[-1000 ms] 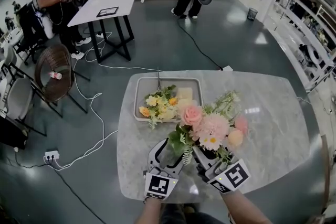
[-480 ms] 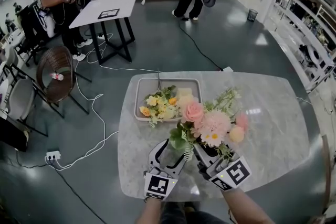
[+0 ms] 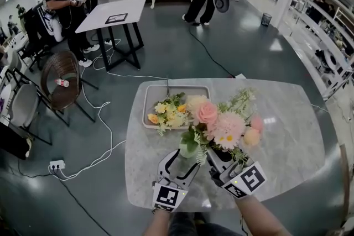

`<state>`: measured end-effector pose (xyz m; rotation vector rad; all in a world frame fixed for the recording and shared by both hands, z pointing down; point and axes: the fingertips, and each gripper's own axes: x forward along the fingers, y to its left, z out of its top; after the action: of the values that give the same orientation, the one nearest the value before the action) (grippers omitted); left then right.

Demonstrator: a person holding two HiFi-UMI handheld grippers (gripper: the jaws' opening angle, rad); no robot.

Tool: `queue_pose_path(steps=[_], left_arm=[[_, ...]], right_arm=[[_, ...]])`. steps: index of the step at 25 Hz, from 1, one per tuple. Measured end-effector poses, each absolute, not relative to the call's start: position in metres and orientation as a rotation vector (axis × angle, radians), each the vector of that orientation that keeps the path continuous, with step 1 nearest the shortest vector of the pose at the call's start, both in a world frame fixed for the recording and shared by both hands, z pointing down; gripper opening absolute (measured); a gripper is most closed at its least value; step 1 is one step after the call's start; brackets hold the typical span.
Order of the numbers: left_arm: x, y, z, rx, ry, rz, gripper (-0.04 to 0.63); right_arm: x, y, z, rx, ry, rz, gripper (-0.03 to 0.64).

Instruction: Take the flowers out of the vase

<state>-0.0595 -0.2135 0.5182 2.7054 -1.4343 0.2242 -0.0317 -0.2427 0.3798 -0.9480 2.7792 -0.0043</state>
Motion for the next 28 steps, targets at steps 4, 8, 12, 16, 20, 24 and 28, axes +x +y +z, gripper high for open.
queue_pose_path(steps=[4,8,12,16,20,24,28], left_arm=[[-0.059,-0.208,0.515,2.713,-1.435,0.215,0.285],[-0.063,-0.202,0.512,2.713,-1.455,0.210,0.181],[-0.069,-0.199,0.512,2.701,-1.469,0.209,0.070],[-0.071,-0.199,0.507,2.700,-1.472,0.203,0.019],[-0.069,-0.198,0.504,2.717,-1.456,0.205,0.017],[-0.061,-0.198,0.498,2.726,-1.451,0.217,0.017],[-0.062,-0.196,0.496,2.728,-1.456,0.219,0.017]], right_arm=[[-0.032,-0.243,0.372,-0.940,2.776,0.007,0.110],[-0.034,-0.241,0.365,-0.925,2.774,0.026,0.110],[-0.034,-0.241,0.362,-0.924,2.768,0.037,0.110],[-0.034,-0.241,0.356,-0.926,2.761,0.051,0.110],[-0.033,-0.240,0.350,-0.928,2.759,0.068,0.110],[-0.027,-0.239,0.341,-0.927,2.756,0.086,0.110],[-0.027,-0.238,0.337,-0.926,2.752,0.100,0.110]])
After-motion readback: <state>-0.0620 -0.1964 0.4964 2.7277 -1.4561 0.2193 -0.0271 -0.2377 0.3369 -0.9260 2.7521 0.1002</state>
